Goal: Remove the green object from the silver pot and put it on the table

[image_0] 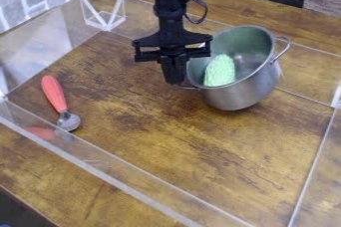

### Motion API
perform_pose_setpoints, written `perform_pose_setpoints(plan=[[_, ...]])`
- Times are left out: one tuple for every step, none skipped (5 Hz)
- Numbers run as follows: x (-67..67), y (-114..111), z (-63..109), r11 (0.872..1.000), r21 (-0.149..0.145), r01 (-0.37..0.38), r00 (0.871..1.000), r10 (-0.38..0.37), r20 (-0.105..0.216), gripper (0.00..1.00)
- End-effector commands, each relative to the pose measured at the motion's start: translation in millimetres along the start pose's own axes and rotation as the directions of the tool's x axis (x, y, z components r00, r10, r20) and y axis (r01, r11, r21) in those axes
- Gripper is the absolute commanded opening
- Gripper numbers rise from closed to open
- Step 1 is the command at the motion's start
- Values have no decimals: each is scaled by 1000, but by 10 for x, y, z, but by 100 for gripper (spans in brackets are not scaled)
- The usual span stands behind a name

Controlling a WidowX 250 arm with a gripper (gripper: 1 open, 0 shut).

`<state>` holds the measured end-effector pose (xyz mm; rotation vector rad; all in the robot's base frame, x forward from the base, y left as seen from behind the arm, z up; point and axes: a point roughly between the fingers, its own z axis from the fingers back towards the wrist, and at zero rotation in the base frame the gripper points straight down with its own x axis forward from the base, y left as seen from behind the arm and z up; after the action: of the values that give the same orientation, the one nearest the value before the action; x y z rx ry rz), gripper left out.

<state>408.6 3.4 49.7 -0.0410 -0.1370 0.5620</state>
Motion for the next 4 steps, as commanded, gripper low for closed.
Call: perform_pose_setpoints(plan=[[147,37,149,999,-20,-31,999,31,45,0],[183,62,149,999,-16,-45,998,46,48,0],[225,90,143,998,-11,-62,997,62,52,0],[270,93,139,997,-8,-76,996,76,56,0]])
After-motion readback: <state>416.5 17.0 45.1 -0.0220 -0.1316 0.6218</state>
